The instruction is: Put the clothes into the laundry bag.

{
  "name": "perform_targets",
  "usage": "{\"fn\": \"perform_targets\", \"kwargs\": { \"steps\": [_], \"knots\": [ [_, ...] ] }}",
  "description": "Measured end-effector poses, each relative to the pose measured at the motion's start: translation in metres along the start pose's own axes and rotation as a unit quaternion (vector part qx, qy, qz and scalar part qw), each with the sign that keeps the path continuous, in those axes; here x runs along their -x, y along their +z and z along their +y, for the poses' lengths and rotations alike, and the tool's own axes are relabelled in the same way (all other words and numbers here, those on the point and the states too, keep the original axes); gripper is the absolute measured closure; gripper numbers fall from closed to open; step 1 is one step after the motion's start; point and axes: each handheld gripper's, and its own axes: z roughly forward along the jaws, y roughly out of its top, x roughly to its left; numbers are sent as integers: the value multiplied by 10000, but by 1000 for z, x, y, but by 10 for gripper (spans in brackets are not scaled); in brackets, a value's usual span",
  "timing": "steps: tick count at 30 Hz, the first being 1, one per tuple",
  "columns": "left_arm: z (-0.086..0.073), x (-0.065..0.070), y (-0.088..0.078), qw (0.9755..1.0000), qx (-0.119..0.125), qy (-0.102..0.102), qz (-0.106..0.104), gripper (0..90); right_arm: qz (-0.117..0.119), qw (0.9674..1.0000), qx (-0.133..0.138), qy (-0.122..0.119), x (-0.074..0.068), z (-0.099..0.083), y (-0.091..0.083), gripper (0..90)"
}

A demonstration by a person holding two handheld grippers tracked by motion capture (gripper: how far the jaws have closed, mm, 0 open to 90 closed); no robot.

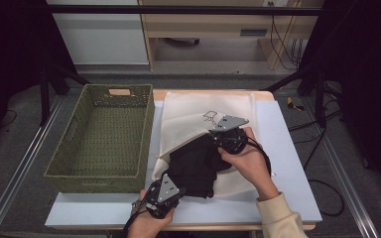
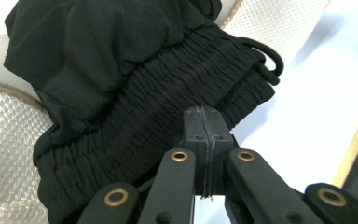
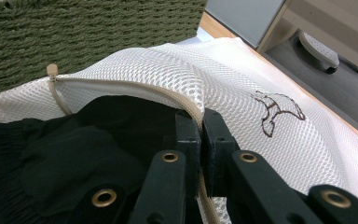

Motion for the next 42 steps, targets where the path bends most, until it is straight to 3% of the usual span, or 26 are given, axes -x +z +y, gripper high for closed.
{"fn": "perform_targets", "kwargs": {
  "steps": [42],
  "knots": [
    [5,-5,32,9993,-220,195,246,899,98,9998,-115,-106,-7,1,6,869]
  ]
}}
